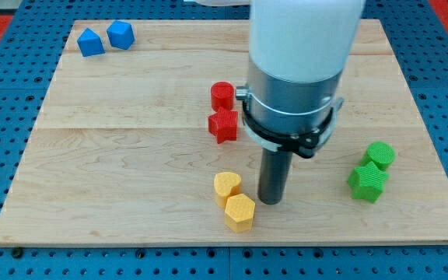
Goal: Slightly push the yellow hexagon to the left side of the board
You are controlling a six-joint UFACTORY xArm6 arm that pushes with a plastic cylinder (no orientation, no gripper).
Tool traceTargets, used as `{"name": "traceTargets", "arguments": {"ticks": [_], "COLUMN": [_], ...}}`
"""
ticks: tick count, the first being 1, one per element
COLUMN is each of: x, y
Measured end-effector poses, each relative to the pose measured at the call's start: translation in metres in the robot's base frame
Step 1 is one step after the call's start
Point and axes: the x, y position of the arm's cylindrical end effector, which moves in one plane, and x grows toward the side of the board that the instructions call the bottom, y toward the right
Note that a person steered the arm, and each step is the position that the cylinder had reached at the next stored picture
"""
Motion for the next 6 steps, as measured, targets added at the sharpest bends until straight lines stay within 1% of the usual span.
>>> {"name": "traceTargets", "arguments": {"ticks": [1,2,3,4,5,6], "x": [0.015,0.046,0.041,0.037,0.014,-0.002], "y": [0.017,-0.025,-0.076,-0.064,-0.037,-0.061]}}
